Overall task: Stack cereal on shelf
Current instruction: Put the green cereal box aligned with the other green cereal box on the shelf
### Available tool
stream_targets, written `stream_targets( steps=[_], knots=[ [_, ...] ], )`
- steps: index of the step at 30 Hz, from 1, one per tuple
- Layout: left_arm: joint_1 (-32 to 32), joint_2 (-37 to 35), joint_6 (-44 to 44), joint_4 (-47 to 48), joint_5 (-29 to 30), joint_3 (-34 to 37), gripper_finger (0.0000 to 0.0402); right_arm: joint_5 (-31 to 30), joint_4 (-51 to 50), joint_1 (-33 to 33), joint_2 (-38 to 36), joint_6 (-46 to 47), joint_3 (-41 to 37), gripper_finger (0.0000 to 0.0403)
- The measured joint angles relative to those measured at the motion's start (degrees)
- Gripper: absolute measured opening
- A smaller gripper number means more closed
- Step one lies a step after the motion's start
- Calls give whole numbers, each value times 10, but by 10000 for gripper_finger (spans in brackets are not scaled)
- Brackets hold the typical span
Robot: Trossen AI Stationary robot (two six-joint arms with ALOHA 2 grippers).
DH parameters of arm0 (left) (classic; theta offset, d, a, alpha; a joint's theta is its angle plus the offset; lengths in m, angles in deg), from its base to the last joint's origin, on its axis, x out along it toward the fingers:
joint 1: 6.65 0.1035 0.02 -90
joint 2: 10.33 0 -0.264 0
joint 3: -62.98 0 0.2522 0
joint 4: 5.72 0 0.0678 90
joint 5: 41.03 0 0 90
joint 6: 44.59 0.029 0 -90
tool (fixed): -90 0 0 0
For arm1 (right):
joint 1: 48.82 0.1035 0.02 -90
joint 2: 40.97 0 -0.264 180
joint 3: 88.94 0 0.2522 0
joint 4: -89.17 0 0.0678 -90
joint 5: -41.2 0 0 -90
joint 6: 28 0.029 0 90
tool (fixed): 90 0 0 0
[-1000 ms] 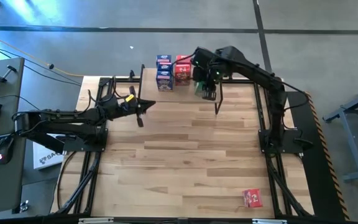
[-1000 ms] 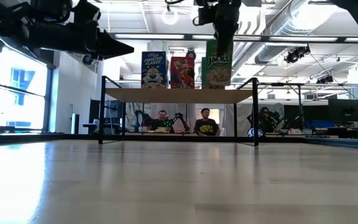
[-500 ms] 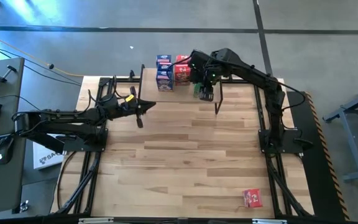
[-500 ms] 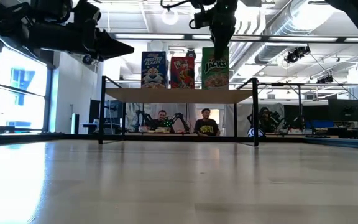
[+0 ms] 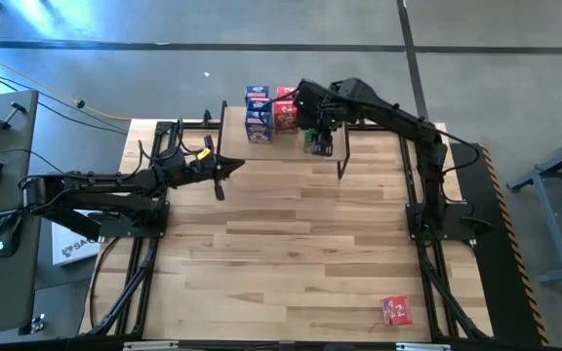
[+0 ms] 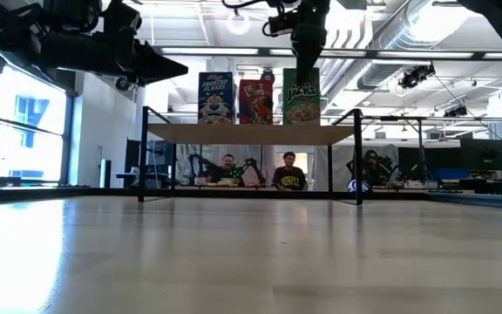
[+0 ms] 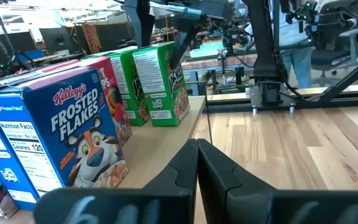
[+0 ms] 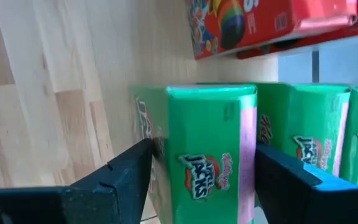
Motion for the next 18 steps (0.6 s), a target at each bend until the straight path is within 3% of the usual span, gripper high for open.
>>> stream_targets(
  steps=[13, 18],
  knots=[
    [0, 0, -1, 4, 0, 0, 1, -25, 4, 6, 0, 5, 0, 234],
    [0, 0, -1, 4, 0, 0, 1, -25, -2, 9, -1, 10, 33, 234]
  ],
)
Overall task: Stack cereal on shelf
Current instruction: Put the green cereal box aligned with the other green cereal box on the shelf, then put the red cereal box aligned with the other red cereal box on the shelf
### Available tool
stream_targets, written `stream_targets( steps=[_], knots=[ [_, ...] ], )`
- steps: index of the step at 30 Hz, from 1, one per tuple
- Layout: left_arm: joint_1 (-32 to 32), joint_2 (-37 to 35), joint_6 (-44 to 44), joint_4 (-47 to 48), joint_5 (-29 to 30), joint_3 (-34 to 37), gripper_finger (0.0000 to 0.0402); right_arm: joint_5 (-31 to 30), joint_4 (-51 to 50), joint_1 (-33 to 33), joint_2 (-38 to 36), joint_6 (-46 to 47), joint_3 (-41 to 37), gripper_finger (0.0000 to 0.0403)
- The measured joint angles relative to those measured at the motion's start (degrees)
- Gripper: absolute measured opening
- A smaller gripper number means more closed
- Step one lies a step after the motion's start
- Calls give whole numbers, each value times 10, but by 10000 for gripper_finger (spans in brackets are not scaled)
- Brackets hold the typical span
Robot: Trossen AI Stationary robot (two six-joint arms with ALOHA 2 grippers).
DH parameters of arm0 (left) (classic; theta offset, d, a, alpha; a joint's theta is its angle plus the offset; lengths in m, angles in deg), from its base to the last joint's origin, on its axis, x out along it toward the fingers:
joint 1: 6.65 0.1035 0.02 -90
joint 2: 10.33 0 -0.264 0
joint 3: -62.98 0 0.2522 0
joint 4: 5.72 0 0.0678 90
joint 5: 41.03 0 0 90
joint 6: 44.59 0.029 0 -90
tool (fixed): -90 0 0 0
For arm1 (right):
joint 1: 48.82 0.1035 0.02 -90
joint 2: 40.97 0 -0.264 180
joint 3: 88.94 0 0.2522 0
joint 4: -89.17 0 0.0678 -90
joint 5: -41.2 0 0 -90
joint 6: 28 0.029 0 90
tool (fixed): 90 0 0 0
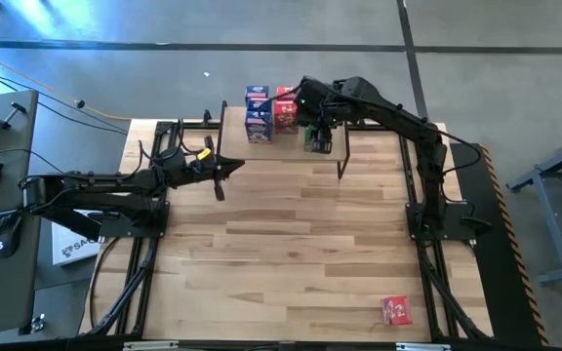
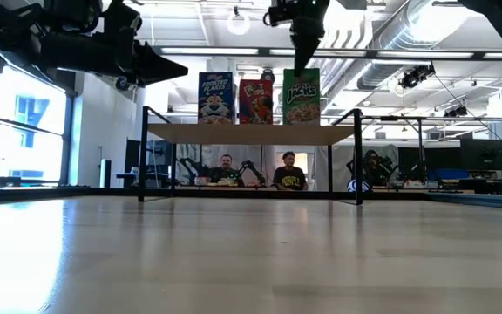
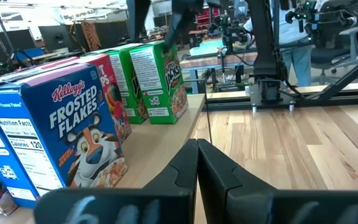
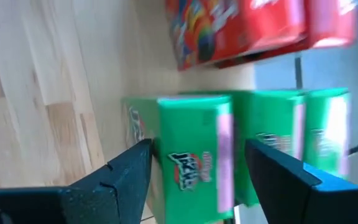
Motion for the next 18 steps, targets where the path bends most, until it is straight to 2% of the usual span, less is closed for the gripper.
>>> stream_targets(
  steps=[4, 12, 18],
  knots=[
    [0, 0, 0, 0, 0, 0, 1, 2, 5, 4, -3, 0, 44, 234],
    [0, 0, 0, 1, 1, 0, 1, -24, 20, 19, -48, -5, 32, 232],
    [0, 0, 0, 1, 2, 0, 1, -45, 11, 32, -74, 8, 32, 190]
  ],
)
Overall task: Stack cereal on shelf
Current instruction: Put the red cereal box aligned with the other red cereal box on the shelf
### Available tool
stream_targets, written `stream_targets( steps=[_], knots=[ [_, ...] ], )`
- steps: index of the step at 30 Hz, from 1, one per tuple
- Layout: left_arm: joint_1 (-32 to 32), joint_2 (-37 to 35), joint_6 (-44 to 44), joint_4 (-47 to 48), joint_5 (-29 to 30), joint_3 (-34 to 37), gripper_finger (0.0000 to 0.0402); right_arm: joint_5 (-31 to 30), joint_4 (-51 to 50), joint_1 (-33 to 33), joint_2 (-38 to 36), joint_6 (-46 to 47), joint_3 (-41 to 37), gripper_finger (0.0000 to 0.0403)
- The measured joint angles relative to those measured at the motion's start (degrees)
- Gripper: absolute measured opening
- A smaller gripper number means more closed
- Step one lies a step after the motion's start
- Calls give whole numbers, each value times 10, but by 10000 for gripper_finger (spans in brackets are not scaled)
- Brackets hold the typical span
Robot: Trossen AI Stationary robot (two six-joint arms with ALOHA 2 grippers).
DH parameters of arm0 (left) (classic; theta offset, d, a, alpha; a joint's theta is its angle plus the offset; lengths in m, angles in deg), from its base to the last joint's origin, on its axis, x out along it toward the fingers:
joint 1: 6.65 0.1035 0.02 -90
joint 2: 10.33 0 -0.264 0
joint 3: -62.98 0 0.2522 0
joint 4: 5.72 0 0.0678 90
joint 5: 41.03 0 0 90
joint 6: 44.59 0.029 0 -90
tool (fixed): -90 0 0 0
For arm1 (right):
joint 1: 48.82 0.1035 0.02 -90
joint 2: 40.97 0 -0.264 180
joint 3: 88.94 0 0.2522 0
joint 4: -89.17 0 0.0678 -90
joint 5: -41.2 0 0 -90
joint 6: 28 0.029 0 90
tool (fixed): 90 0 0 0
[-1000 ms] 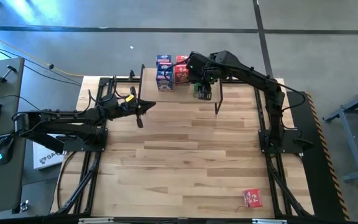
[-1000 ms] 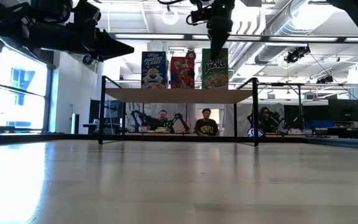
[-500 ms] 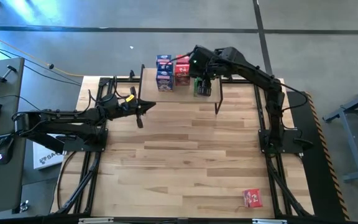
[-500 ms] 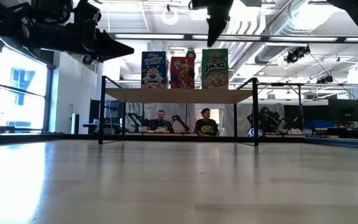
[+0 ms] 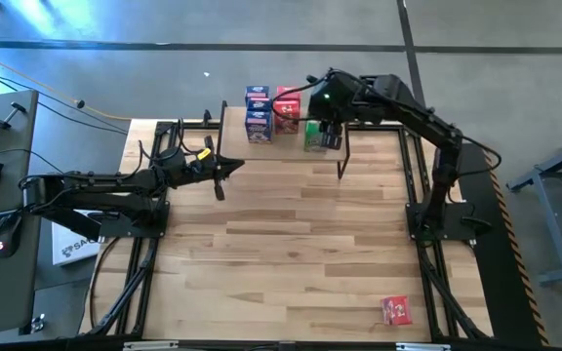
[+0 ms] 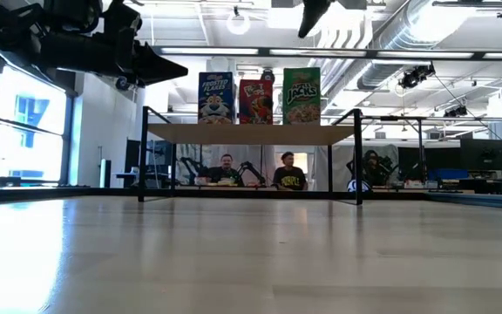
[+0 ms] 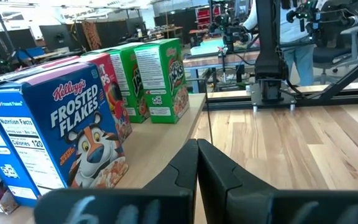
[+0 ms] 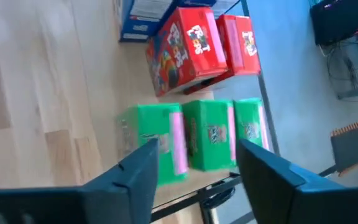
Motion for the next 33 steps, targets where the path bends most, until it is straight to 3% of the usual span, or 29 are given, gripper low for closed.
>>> stream_targets(
  steps=[8, 13, 19, 23, 29, 33],
  knots=[
    [0, 0, 0, 3, 0, 0, 1, -3, -24, -1, -21, 23, -1, 84],
    [0, 0, 1, 3, 1, 0, 1, 48, -22, -3, -22, 28, -1, 18],
    [0, 0, 2, 9, 1, 0, 1, 108, -8, 9, -23, 58, -38, 7],
    [0, 0, 6, 18, 1, 0, 1, 113, 29, 22, -31, 82, -130, 1],
    [0, 0, 6, 19, 1, 0, 1, 104, 214, 23, -94, 90, -335, 0],
    [0, 0, 6, 15, 1, 0, 1, 97, 294, 14, -138, 112, -422, 0]
  ],
)
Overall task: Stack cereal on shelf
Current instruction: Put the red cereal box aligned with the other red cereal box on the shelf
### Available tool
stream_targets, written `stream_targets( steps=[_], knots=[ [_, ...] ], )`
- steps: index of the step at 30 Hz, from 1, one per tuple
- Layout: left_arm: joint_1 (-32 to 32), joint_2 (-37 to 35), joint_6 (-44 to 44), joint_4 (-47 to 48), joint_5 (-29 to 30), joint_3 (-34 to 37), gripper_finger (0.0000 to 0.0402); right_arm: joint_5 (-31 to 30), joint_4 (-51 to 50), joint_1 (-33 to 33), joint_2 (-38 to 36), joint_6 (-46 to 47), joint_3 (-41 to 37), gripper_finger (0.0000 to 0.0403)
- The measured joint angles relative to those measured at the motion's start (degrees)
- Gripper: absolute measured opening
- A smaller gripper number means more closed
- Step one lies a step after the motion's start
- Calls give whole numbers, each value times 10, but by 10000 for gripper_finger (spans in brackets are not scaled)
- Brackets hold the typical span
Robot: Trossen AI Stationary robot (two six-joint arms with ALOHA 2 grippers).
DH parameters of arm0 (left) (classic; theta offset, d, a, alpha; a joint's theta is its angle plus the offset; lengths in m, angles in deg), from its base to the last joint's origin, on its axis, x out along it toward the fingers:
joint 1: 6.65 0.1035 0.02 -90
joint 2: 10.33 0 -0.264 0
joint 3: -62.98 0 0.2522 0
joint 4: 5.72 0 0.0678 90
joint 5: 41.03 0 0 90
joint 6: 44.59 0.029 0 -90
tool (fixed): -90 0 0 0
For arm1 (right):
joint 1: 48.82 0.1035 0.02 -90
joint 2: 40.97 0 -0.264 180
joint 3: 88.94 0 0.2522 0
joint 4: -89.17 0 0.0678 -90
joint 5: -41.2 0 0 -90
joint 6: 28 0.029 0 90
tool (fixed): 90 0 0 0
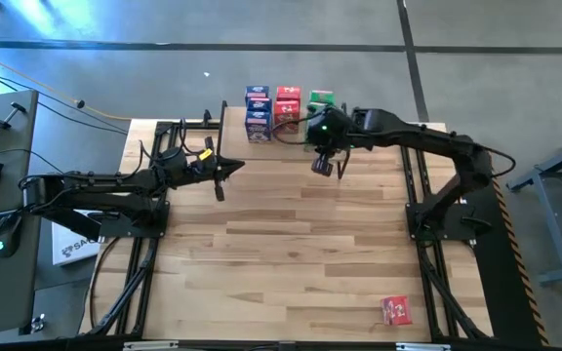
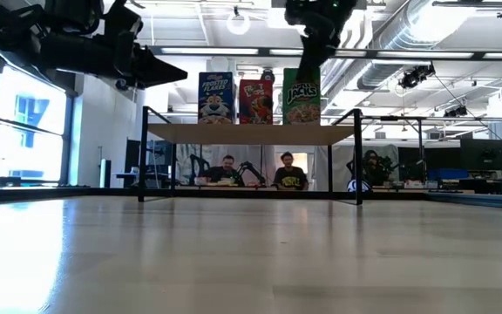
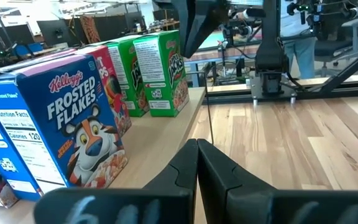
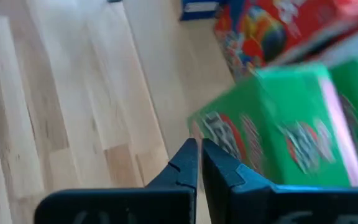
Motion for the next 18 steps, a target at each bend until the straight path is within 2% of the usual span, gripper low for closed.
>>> stream_targets(
  steps=[3, 6, 12, 18],
  knots=[
    [0, 0, 0, -1, 0, 0, 1, 13, -18, 13, -29, 70, -23, 0],
    [0, 0, 4, -3, 0, 0, 1, 31, -73, 68, -59, 175, -38, 0],
    [0, 0, 4, -2, 0, 0, 0, 24, -110, 238, -97, 471, -101, 0],
    [0, 0, 2, 1, 0, 0, 0, 37, -173, 406, -99, 790, -141, 6]
  ],
)
